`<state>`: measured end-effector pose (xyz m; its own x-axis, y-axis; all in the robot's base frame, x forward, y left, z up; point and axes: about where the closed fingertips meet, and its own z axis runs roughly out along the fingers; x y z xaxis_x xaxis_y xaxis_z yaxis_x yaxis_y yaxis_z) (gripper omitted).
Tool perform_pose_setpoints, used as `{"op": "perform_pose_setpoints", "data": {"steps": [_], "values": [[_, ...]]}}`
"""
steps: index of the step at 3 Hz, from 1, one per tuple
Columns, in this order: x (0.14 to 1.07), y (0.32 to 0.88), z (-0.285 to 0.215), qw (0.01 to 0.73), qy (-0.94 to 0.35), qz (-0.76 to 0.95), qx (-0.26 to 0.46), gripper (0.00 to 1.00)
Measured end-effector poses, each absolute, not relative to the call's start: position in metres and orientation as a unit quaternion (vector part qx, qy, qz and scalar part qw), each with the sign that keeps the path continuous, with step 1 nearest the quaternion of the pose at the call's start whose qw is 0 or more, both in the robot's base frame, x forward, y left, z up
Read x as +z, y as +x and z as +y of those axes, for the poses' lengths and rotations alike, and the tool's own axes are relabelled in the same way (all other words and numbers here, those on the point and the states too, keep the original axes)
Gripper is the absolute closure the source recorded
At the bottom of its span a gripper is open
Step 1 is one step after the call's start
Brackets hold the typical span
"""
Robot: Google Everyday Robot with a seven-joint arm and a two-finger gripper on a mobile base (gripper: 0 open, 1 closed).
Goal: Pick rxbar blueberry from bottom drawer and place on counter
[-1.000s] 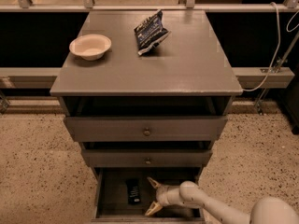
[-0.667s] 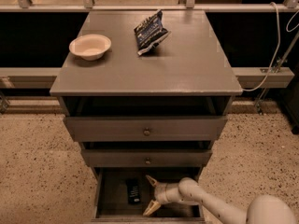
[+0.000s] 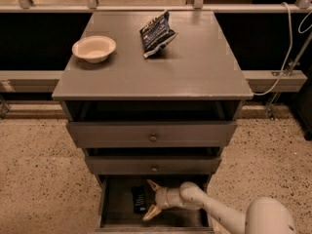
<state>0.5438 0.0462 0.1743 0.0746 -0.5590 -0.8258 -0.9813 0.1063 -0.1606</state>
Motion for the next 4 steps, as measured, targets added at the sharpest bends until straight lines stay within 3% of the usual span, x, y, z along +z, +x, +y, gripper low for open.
{"op": "perform_pose_setpoints", "data": {"steps": [4], "values": [[0.131, 0.553, 0.071, 0.372, -0.598, 0.649, 0.288, 0.00]]}}
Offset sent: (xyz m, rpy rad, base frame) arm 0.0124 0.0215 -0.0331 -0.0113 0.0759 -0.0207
